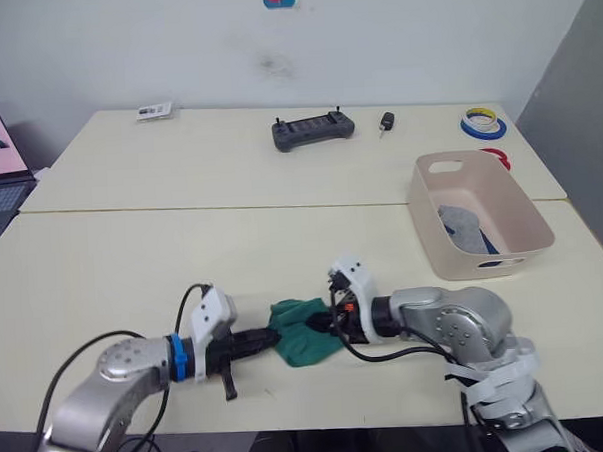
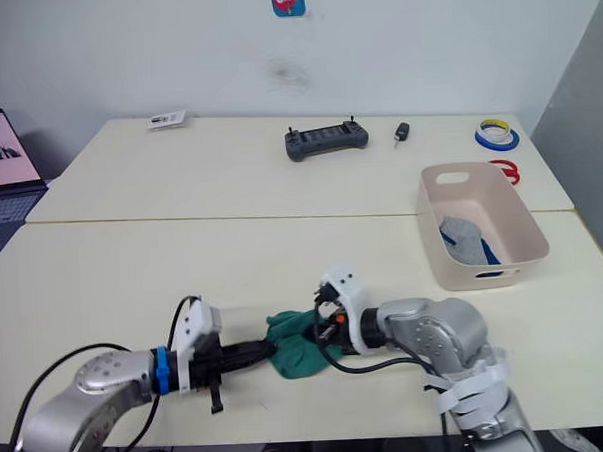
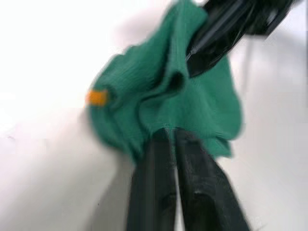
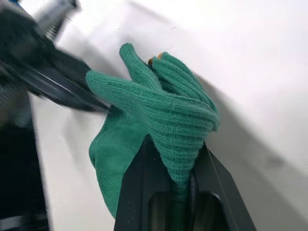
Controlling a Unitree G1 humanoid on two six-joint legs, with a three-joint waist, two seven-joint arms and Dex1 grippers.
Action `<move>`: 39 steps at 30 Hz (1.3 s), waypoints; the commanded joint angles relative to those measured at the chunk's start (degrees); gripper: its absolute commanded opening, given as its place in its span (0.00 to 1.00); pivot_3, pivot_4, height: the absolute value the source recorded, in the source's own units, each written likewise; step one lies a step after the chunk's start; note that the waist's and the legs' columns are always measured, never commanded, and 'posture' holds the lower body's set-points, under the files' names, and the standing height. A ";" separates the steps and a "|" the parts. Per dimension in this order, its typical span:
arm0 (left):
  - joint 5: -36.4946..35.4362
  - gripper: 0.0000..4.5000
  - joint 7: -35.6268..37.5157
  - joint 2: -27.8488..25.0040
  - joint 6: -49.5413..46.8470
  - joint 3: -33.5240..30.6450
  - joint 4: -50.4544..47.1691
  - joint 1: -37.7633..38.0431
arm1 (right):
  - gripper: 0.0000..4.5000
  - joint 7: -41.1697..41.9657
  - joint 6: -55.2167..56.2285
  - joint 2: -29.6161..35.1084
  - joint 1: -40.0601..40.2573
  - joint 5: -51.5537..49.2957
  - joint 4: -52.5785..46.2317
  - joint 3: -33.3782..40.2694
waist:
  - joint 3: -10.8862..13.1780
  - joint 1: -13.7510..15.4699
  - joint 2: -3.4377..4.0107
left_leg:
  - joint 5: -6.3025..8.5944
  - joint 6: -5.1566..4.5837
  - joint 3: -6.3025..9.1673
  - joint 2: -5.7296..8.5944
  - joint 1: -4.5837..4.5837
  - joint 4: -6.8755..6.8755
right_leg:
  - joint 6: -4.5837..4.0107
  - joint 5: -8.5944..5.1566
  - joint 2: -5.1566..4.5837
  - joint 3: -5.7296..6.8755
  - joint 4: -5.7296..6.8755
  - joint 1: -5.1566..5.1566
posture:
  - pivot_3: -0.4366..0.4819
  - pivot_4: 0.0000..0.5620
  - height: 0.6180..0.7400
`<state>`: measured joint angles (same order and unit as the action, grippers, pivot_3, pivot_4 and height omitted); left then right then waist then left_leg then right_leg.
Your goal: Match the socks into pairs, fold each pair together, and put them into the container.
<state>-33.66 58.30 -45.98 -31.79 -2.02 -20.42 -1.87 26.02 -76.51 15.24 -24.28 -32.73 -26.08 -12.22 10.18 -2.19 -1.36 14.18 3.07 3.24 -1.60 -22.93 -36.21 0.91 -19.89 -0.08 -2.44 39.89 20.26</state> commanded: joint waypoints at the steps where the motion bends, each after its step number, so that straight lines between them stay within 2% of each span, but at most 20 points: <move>1: -4.29 0.33 1.56 -0.51 -3.35 -0.59 -2.86 -8.75 | 0.01 1.77 3.15 3.26 2.50 -1.29 -5.43 2.30 | 0.01 0.18 0.00 | 0.00 0.00 -0.03 0.00 0.01 0.00 | 0.00 0.00 0.01 -0.01 -0.01 0.00 | 0.48 0.27 1.00; 5: -4.97 0.62 1.01 2.33 -6.86 3.60 -1.93 -22.82 | 0.01 3.22 4.62 8.58 7.70 -2.66 -11.48 5.33 | 0.05 0.53 -0.07 | 0.00 0.00 -0.11 0.05 -0.05 0.00 | 0.01 0.00 0.04 0.01 -0.07 -0.01 | 0.48 0.27 1.00; 10: 0.06 0.98 -0.43 9.48 -6.07 11.01 3.15 -36.00 | 0.01 6.21 7.11 15.45 14.87 -6.06 -20.35 12.41 | 0.07 0.43 -0.09 | 0.00 0.01 -0.18 0.10 -0.06 -0.03 | 0.02 0.00 0.19 0.02 -0.14 -0.05 | 0.48 0.27 1.00; 15: 3.20 1.00 -0.49 15.30 -4.04 14.09 8.29 -41.03 | 0.01 7.64 6.66 20.54 17.58 -12.15 -24.27 23.87 | 0.09 0.08 -0.12 | -0.01 0.00 -0.26 0.08 -0.02 -0.11 | 0.02 0.01 0.42 -0.04 -0.10 -0.05 | 0.48 0.27 1.00; 18: 3.32 1.00 0.53 17.35 -4.03 14.80 9.50 -42.42 | 0.01 9.70 4.50 27.13 17.30 -17.43 -23.23 38.22 | 0.15 0.38 -0.05 | -0.01 0.00 -0.26 0.05 -0.03 -0.12 | 0.01 0.01 0.56 -0.07 -0.06 -0.06 | 0.48 0.27 1.00; 20: 3.26 1.00 1.61 17.41 -4.27 14.74 9.73 -42.88 | 0.01 10.85 4.22 32.55 15.99 -18.81 -20.74 44.77 | 0.20 0.47 -0.02 | -0.01 -0.01 -0.31 0.05 -0.06 -0.16 | 0.01 0.01 0.57 -0.08 -0.06 -0.08 | 0.48 0.27 1.00; 23: 3.69 1.00 2.72 17.20 -3.98 14.78 10.11 -43.00 | 0.01 11.74 6.52 38.73 13.34 -18.05 -16.10 48.28 | 0.21 0.37 -0.04 | -0.01 -0.02 -0.39 0.06 -0.04 -0.20 | 0.01 0.01 0.57 -0.13 -0.06 -0.10 | 0.48 0.27 1.00; 26: 3.57 1.00 2.71 17.52 -4.36 14.57 9.53 -42.77 | 0.01 13.88 14.35 45.26 11.26 -11.79 -10.29 46.30 | 0.23 0.41 -0.01 | -0.01 -0.02 -0.38 0.06 -0.05 -0.22 | 0.01 0.01 0.62 -0.16 -0.09 -0.14 | 0.48 0.27 1.00; 28: 3.20 1.00 2.44 17.54 -4.78 14.31 8.58 -42.32 | 0.01 14.53 23.13 48.79 9.78 -4.49 -5.67 41.48 | 0.23 0.37 -0.01 | -0.01 -0.02 -0.43 0.05 -0.06 -0.24 | 0.01 0.01 0.61 -0.18 -0.10 -0.13 | 0.48 0.27 1.00; 31: 2.71 1.00 1.59 17.57 -5.54 13.71 7.34 -41.72 | 0.01 15.07 40.49 52.29 5.67 9.69 3.89 29.49 | 0.23 0.24 -0.01 | -0.01 -0.01 -0.50 0.01 -0.06 -0.36 | 0.02 0.01 0.59 -0.20 -0.11 -0.14 | 0.48 0.27 1.00; 36: 2.66 1.00 0.79 17.48 -5.95 13.62 6.25 -41.03 | 0.01 16.23 66.28 50.53 -5.36 28.83 23.12 12.54 | 0.28 0.29 0.05 | -0.03 0.02 -0.53 -0.07 -0.07 -0.51 | 0.02 0.01 0.54 -0.24 -0.04 -0.13 | 0.48 0.27 1.00; 39: 2.35 1.00 -0.14 17.88 -6.53 13.45 5.40 -40.82 | 0.01 18.15 78.60 48.60 -9.09 36.97 32.54 5.35 | 0.30 0.34 0.06 | -0.08 0.11 -0.52 -0.07 -0.11 -0.53 | 0.02 0.01 0.49 -0.23 -0.03 -0.10 | 0.48 0.27 1.00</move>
<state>-30.31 58.89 -28.58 -38.30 12.91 -12.89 -42.53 43.16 -4.42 63.89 -31.90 0.41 3.78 -5.17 10.48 -1.85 -1.31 14.07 3.22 2.73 -1.67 -23.06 -36.74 0.93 -19.88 0.41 -2.68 39.84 20.15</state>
